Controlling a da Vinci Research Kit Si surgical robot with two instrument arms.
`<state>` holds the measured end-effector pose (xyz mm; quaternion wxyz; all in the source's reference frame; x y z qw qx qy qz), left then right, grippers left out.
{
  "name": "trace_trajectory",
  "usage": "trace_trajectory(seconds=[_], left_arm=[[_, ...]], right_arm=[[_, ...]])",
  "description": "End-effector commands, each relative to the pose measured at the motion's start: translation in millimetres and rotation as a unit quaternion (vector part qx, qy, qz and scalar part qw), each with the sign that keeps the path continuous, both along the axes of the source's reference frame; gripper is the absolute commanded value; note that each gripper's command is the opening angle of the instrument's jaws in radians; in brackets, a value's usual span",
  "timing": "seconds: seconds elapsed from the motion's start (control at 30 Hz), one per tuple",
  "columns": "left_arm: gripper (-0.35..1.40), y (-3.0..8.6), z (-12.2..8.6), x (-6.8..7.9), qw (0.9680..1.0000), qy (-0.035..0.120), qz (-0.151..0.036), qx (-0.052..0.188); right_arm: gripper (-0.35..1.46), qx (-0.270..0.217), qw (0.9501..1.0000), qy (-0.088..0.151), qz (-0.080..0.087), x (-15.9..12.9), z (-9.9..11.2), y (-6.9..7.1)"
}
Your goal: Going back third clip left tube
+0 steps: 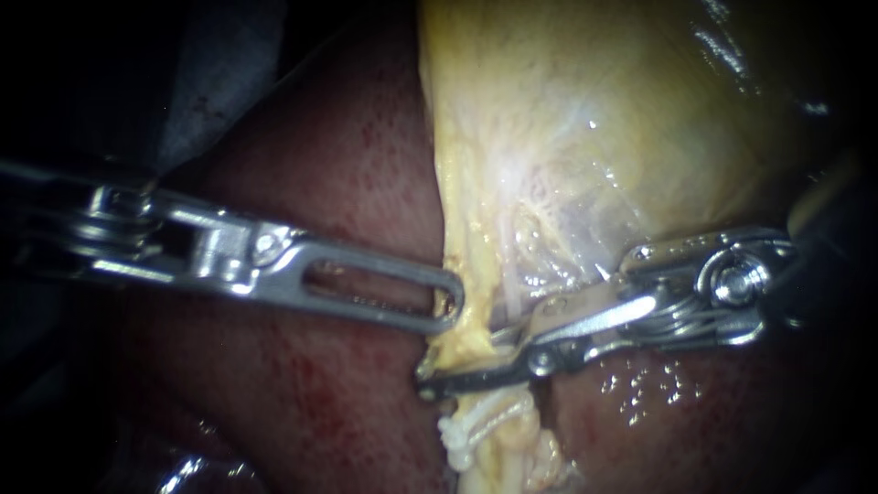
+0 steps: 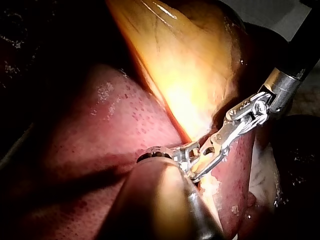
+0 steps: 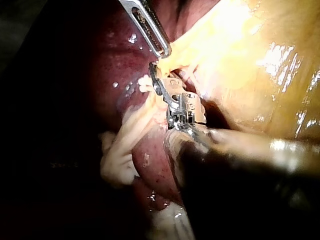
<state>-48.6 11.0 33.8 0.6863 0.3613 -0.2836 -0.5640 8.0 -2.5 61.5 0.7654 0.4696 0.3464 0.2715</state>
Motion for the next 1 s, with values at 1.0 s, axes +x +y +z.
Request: trace_trajectory(seconds=[1.0], left_arm=[[-0.35,0.0,-0.1,0.3,1.0,-0.001,0.001,0.0]], right_arm=[[0.51,-0.071,0.997,0.016,0.024,-0.1,-1.1,0.2]])
